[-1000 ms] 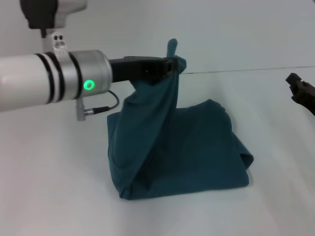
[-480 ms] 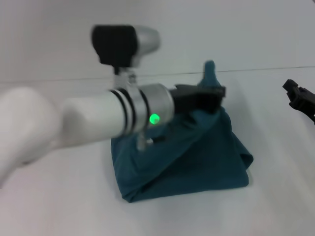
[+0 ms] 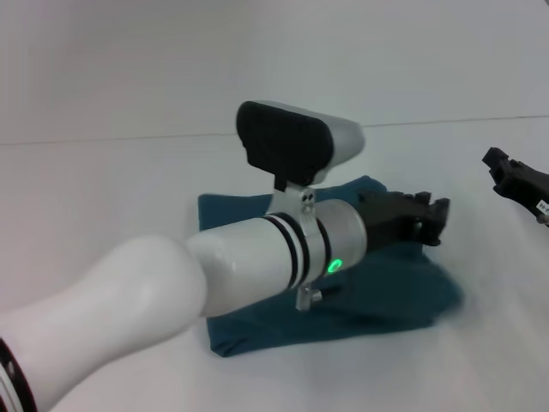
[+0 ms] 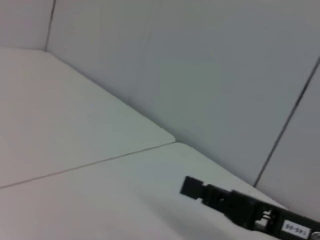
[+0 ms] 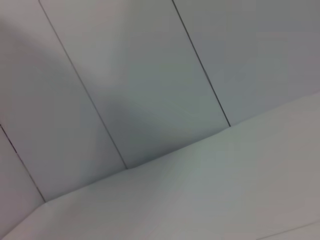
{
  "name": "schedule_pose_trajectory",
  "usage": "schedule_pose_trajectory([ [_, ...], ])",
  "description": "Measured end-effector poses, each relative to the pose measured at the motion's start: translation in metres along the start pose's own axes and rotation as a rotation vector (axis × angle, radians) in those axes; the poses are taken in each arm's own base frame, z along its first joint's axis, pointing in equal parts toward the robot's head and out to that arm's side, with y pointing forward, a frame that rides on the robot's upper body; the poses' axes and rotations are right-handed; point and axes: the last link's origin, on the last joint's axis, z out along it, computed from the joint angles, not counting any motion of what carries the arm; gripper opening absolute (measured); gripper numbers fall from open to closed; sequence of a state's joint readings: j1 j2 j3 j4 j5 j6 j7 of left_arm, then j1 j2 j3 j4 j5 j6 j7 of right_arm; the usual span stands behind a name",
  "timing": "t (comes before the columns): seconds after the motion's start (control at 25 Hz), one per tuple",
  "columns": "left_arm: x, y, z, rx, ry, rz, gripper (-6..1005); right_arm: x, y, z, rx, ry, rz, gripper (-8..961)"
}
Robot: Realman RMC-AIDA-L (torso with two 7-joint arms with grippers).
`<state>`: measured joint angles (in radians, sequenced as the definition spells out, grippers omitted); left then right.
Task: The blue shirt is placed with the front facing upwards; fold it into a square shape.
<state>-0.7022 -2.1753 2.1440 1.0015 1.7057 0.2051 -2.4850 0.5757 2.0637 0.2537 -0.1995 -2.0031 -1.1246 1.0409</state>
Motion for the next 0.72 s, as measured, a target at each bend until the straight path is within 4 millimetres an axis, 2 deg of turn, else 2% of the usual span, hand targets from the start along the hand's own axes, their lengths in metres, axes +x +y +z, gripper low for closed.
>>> schedule_pose_trajectory([
  [0.24,0.016,0.01,-0.008,-0.011,0.082,0.101,225,-0.002,-0.001,-0.001,-0.007,0.0,0.003,62],
  [0.48,0.029,-0.004,-0.035,0.091,0.208,0.269,390,-0.005,0.007,-0.004,-0.11,0.051,-0.092,65],
  [0.64,0.036,-0.023,-0.056,0.149,0.257,0.216,527,-0.004,0.018,-0.002,-0.235,0.155,-0.233,66],
  [0.72,0.033,-0.03,-0.061,0.165,0.256,0.197,632,-0.007,0.017,-0.002,-0.25,0.188,-0.247,67],
])
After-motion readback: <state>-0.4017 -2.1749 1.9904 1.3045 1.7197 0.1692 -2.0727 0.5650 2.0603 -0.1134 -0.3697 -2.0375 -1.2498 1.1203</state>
